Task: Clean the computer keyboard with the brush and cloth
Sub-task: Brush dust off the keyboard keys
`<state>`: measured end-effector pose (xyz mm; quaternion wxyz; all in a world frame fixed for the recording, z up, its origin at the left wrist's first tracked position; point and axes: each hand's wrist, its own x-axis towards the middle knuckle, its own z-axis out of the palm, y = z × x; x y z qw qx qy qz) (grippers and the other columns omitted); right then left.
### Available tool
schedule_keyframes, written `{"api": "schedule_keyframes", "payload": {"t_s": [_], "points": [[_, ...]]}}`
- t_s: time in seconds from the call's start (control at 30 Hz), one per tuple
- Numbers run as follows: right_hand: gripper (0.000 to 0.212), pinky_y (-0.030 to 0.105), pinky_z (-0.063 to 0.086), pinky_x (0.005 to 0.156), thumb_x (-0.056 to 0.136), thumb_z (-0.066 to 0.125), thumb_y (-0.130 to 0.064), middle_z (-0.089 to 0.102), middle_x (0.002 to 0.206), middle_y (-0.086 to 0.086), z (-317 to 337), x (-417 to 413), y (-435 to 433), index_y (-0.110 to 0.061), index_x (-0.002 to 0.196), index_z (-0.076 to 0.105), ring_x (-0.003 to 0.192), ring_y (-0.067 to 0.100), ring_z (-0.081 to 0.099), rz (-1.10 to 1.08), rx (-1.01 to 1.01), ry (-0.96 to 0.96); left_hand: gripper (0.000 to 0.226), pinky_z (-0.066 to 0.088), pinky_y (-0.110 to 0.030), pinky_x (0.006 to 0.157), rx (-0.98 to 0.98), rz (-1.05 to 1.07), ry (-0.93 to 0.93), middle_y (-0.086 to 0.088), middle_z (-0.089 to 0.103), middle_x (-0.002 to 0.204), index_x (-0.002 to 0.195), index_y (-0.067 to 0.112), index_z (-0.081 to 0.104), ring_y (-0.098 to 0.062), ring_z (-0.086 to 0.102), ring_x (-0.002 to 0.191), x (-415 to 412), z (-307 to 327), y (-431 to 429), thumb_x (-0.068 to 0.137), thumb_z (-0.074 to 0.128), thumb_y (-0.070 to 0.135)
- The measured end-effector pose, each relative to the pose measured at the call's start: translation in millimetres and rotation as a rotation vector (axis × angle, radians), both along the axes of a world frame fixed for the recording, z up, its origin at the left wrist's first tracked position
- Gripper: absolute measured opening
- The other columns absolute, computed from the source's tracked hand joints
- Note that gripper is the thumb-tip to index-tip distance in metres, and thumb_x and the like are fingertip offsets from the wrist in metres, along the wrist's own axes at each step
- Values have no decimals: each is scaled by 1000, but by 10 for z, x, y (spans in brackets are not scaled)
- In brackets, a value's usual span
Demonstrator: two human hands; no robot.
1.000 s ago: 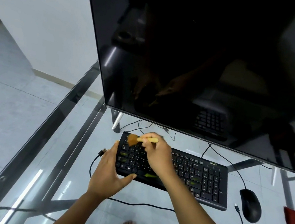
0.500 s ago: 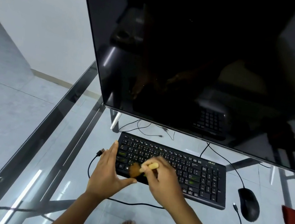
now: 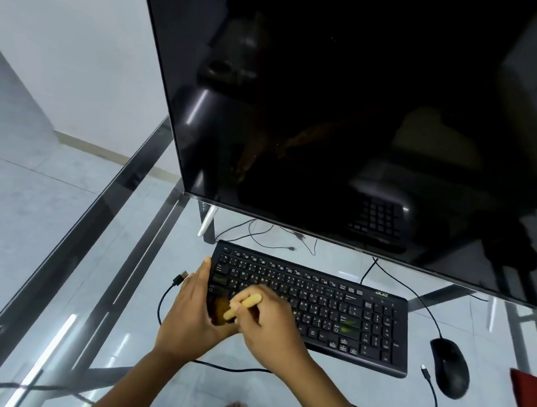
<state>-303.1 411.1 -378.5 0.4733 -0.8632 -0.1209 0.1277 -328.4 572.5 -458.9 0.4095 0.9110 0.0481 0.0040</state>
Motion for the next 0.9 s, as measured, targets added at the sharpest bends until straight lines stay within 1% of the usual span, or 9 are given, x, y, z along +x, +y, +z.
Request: {"api": "schedule_keyframes", "payload": {"t_s": [0.13,0.27,0.4,0.5,0.63,0.7,0.77,0.8,0.9], "points": [[15,14,47,62,93,57,-15,69,81,-8,21,136,-255,-24,82,59,70,3,63,-256,-2,-131,129,23,-35,116,31,-31,-8,-1,29,155,153,24,1,-16,24,144,7,-17,-6,59,67,81],[10,21,53,66,93,60,-14,71,73,-8,64,175,-420,-19,85,63,70,3,66,-141,11,41,127,24,-41,117,51,-32,-15,-2,28,156,153,23,2,-17,24,145,11,-39,7,60,65,82],[17,21,50,69,93,59,-12,67,82,-8,45,354,-522,-27,84,63,76,7,64,-369,30,-151,127,19,-39,119,59,-29,6,0,25,157,153,24,-1,-15,20,146,14,-29,-10,60,63,83],[10,22,55,70,95,57,-17,71,80,-8,85,399,-362,-22,90,65,75,10,67,-221,67,60,127,29,-45,116,64,-25,6,-1,28,156,153,24,1,-18,24,144,5,-37,2,60,64,82],[15,9,47,73,93,58,-12,66,94,-9,193,549,-143,-24,88,65,85,1,62,-348,65,-138,127,26,-44,117,75,-32,7,-1,27,156,154,23,1,-17,22,145,11,-29,-9,61,63,83],[16,12,51,75,94,56,-12,70,92,-7,218,611,-19,-24,88,65,83,2,66,-297,140,-29,127,29,-44,116,78,-27,3,-2,28,156,154,23,1,-17,24,144,11,-33,-4,61,63,83],[14,11,51,68,95,54,-13,73,86,-5,192,599,76,-21,91,66,74,3,67,-122,69,120,127,31,-46,114,82,-23,6,-3,29,155,153,23,1,-18,25,144,8,-47,7,60,63,83],[14,7,46,64,95,54,-12,72,86,-5,154,590,79,-18,92,67,69,-1,64,-93,11,93,127,30,-45,115,82,-21,12,-3,29,155,153,24,1,-19,25,144,5,-51,12,60,63,83],[12,2,39,66,94,57,-10,66,91,-7,160,590,-80,-17,89,66,74,-9,58,-303,12,-89,127,22,-36,116,68,-35,12,-1,27,156,154,23,1,-17,23,145,11,-54,1,61,65,81]]}}
